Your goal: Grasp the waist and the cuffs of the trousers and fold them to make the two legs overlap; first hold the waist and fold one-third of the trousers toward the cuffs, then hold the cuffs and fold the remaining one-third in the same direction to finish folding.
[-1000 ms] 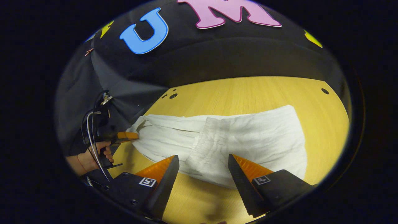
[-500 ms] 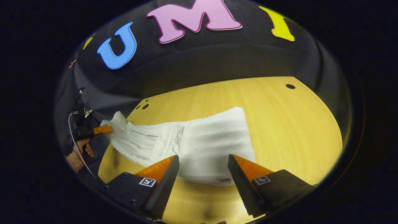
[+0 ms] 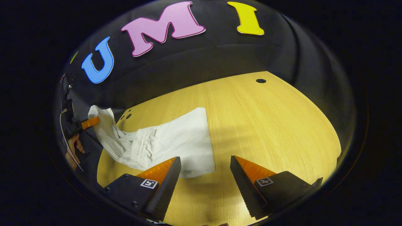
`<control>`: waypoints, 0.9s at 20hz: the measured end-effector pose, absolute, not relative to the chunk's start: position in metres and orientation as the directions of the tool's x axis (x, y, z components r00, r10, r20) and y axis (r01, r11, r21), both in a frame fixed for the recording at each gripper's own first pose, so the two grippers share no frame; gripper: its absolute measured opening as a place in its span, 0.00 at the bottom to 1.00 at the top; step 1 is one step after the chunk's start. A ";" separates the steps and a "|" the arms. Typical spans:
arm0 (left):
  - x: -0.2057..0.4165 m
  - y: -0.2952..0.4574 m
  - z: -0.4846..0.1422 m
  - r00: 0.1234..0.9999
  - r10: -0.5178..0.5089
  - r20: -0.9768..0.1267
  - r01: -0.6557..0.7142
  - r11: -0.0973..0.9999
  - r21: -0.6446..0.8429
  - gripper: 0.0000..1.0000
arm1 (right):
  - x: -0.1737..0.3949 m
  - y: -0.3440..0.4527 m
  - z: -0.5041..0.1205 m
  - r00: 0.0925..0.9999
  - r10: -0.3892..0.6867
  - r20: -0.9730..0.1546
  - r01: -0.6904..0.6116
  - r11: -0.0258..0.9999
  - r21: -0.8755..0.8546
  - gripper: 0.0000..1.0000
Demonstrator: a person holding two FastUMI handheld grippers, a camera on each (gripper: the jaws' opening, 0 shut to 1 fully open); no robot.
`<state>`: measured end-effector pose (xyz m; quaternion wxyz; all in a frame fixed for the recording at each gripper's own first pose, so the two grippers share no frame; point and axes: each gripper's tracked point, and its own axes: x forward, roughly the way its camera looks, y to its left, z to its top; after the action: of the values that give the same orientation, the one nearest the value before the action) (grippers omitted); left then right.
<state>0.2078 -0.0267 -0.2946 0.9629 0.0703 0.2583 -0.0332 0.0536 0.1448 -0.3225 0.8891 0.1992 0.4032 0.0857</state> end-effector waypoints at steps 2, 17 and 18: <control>0.210 -0.055 -0.283 0.876 -0.064 -0.478 0.148 0.979 0.140 0.05 | 0.051 0.132 -0.324 0.665 0.295 -0.686 0.028 0.908 0.418 0.97; 0.134 -0.242 -0.325 0.770 -0.358 -0.529 0.528 0.823 0.211 0.05 | 0.039 0.068 -0.339 0.672 0.216 -0.709 0.142 0.901 0.410 0.97; 0.123 -0.249 -0.335 0.754 -0.367 -0.545 0.551 0.805 0.220 0.05 | 0.039 0.067 -0.340 0.670 0.215 -0.710 0.146 0.900 0.410 0.97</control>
<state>0.1234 -0.2495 -0.3350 0.9175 0.1871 0.2462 -0.2500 0.0394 0.0666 -0.3396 0.8864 0.2223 0.4055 0.0194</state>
